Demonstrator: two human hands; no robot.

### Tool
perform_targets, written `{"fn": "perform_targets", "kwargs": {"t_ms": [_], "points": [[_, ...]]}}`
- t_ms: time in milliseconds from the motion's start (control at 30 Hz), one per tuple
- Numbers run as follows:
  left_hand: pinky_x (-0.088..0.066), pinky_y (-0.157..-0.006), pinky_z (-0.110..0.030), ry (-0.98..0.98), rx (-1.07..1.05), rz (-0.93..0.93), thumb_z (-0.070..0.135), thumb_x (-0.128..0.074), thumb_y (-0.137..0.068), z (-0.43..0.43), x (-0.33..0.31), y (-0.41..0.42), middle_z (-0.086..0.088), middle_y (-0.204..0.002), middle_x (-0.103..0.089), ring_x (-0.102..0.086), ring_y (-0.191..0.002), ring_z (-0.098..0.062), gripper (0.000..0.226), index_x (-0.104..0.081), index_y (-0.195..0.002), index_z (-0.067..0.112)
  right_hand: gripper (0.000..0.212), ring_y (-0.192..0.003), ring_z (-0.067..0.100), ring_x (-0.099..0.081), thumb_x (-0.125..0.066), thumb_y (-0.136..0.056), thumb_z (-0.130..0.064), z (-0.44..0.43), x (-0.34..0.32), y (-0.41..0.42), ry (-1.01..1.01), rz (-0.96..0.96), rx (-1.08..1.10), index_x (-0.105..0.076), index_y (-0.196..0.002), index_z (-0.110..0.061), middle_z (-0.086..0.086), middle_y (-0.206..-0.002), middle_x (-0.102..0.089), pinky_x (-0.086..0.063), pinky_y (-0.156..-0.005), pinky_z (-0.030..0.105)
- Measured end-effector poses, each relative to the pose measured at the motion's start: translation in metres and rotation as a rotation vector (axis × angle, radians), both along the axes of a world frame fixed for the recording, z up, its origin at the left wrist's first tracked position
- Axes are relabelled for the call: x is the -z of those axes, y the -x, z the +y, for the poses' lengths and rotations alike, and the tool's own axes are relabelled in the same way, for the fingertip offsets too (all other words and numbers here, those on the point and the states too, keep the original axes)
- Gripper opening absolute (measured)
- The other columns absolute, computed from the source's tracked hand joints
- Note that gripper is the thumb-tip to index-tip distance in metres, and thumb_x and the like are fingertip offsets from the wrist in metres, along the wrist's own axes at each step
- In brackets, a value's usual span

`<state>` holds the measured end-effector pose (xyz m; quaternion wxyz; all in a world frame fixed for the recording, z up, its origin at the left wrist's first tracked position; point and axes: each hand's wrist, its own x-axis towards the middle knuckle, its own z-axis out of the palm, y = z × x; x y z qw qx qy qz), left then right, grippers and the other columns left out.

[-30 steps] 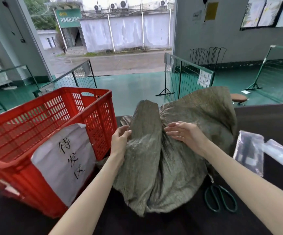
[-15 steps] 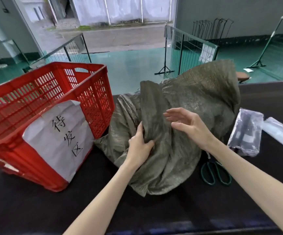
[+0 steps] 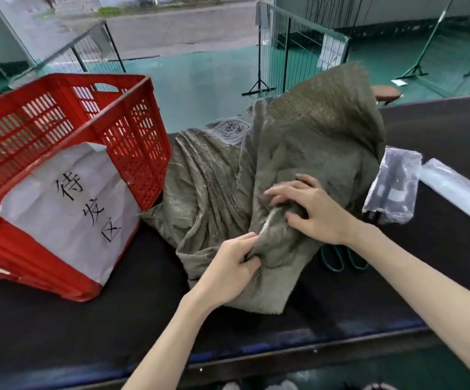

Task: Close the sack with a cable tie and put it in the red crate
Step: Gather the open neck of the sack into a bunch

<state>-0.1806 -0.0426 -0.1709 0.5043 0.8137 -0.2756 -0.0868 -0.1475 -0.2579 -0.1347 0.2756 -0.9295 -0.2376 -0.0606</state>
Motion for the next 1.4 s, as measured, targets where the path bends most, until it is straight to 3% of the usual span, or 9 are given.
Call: {"fn": "perform_targets", "kwargs": {"t_ms": [233, 333, 433, 533, 633, 733, 900, 1133, 1400], "points": [[-0.049, -0.081, -0.026, -0.016, 0.004, -0.047, 0.013, -0.057, -0.087, 0.016, 0.004, 0.015, 0.006, -0.093, -0.071, -0.064, -0.092, -0.006, 0.019, -0.069, -0.101, 0.014, 0.038, -0.062, 0.005, -0.052, -0.048, -0.079, -0.026, 0.001, 0.033, 0.036, 0.000, 0.208, 0.058, -0.062, -0.115, -0.026, -0.012, -0.065, -0.053, -0.035, -0.072, 0.014], [-0.046, -0.092, -0.029, 0.047, -0.184, -0.039, 0.030, -0.052, -0.090, 0.026, 0.012, 0.016, 0.008, -0.102, -0.069, -0.060, -0.105, -0.013, 0.026, -0.070, -0.105, 0.019, 0.034, -0.068, 0.006, -0.060, -0.048, -0.080, -0.031, 0.002, 0.051, 0.054, 0.098, 0.350, 0.060, -0.067, -0.107, -0.028, -0.009, -0.071, -0.067, -0.044, -0.065, 0.026], [-0.043, -0.097, -0.037, -0.017, -0.631, -0.082, 0.029, -0.057, -0.088, 0.036, 0.023, 0.016, 0.004, -0.110, -0.061, -0.051, -0.110, -0.015, 0.026, -0.064, -0.110, 0.019, 0.033, -0.077, 0.010, -0.065, -0.046, -0.080, -0.033, 0.005, 0.069, 0.075, 0.105, 0.509, 0.103, -0.070, -0.102, -0.028, -0.005, -0.085, -0.074, -0.052, -0.072, 0.031], [-0.033, -0.104, -0.046, -0.101, -0.898, 0.193, 0.029, -0.068, -0.087, 0.036, 0.033, 0.016, -0.009, -0.133, -0.042, -0.036, -0.125, -0.030, 0.050, -0.047, -0.129, 0.012, 0.027, -0.060, 0.002, -0.060, -0.049, -0.081, -0.026, 0.014, 0.082, 0.093, 0.025, 0.611, 0.160, -0.072, -0.095, -0.025, -0.005, -0.070, -0.070, -0.050, -0.062, 0.029], [-0.034, -0.104, -0.041, 0.084, -0.949, 0.485, 0.027, -0.077, -0.080, 0.027, 0.040, 0.017, -0.014, -0.146, -0.022, -0.034, -0.127, -0.029, 0.084, -0.023, -0.142, 0.011, 0.024, -0.050, -0.001, -0.051, -0.051, -0.083, -0.020, 0.028, 0.092, 0.105, -0.058, 0.674, 0.167, -0.072, -0.094, -0.021, -0.005, -0.063, -0.063, -0.038, -0.054, 0.020], [-0.043, -0.103, -0.041, 0.329, -0.917, 0.791, 0.027, -0.080, -0.076, 0.022, 0.046, 0.016, -0.013, -0.141, -0.038, -0.048, -0.120, -0.025, 0.096, -0.015, -0.145, 0.018, 0.020, -0.050, 0.003, -0.047, -0.052, -0.081, -0.021, 0.039, 0.098, 0.110, -0.151, 0.690, 0.200, -0.070, -0.088, -0.023, -0.007, -0.059, -0.060, -0.040, -0.056, 0.029], [-0.058, -0.084, -0.039, 0.309, -0.685, 0.999, 0.026, -0.076, -0.080, 0.014, 0.048, 0.016, -0.018, -0.101, -0.074, -0.072, -0.093, -0.032, 0.048, -0.063, -0.117, 0.000, 0.011, -0.051, 0.002, -0.049, -0.055, -0.082, -0.021, 0.049, 0.096, 0.110, -0.191, 0.639, 0.229, -0.065, -0.078, -0.024, -0.010, -0.054, -0.056, -0.041, -0.059, 0.029], [-0.058, -0.062, -0.025, 0.366, -0.679, 0.814, 0.009, -0.061, -0.089, 0.005, 0.041, 0.020, -0.008, -0.072, -0.076, -0.073, -0.070, -0.019, 0.011, -0.070, -0.084, 0.004, 0.008, -0.050, 0.005, -0.045, -0.057, -0.084, -0.021, 0.049, 0.087, 0.114, -0.276, 0.581, 0.225, -0.063, -0.079, -0.024, -0.009, -0.053, -0.054, -0.038, -0.056, 0.030], [-0.053, -0.085, -0.035, 0.429, -0.740, 0.707, 0.012, -0.053, -0.094, -0.004, 0.039, 0.034, -0.009, -0.098, -0.074, -0.068, -0.096, -0.022, 0.016, -0.069, -0.094, 0.012, 0.015, -0.084, 0.007, -0.058, -0.064, -0.082, -0.007, 0.044, 0.057, 0.110, -0.364, 0.256, 0.334, -0.065, -0.093, -0.018, -0.005, -0.089, -0.064, -0.044, -0.076, 0.016]]}}
